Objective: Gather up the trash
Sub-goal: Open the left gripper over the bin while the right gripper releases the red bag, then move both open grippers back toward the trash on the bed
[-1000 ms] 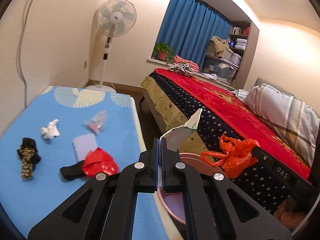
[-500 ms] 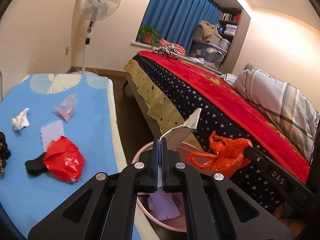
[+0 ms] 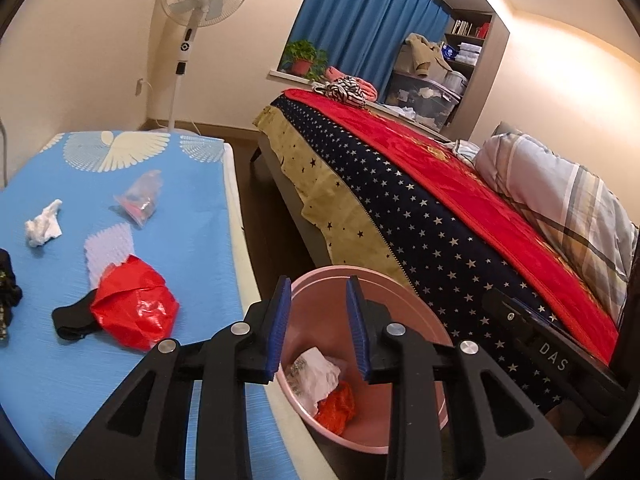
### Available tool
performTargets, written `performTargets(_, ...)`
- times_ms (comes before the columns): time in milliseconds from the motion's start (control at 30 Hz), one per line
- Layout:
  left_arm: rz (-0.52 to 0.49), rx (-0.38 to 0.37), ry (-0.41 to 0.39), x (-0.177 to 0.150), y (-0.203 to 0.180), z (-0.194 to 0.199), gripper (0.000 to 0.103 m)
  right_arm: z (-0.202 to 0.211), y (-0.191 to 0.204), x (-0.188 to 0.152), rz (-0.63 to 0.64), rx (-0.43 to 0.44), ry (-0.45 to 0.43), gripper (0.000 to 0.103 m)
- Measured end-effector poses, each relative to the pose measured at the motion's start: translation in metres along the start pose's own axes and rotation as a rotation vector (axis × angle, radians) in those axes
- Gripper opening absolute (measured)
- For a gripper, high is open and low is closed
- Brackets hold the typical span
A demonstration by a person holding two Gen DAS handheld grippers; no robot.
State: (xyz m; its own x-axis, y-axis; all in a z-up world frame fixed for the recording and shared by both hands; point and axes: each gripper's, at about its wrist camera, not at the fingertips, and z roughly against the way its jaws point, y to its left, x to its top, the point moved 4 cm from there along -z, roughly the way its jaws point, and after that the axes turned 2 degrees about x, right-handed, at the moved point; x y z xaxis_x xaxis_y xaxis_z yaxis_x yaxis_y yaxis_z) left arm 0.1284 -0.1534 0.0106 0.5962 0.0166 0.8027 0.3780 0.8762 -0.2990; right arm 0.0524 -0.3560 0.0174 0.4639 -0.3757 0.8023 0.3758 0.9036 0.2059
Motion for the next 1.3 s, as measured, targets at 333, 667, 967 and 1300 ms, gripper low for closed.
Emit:
performTargets(333,0.004,0.037,-0.036,0.007,0.018,0.026,0.028,0.009,0.010,-0.001,0.034,0.023,-0.023,0.041)
performTargets(667,0.000,0.075,-0.071,0.010,0.032,0.047,0.028,0.020,0.024,-0.003,0.061,0.054,-0.045,0.041)
performTargets(967,-0.003,0.146,-0.091,0.005,0.055,0.064,0.028,0.026,0.043,-0.003,0.074,0.105,-0.065,0.041)
performTargets(1300,0.052,0.295,-0.130,0.000,0.103,0.085,0.028,0.015,0.085,-0.013,0.096,0.193,-0.044,0.041)
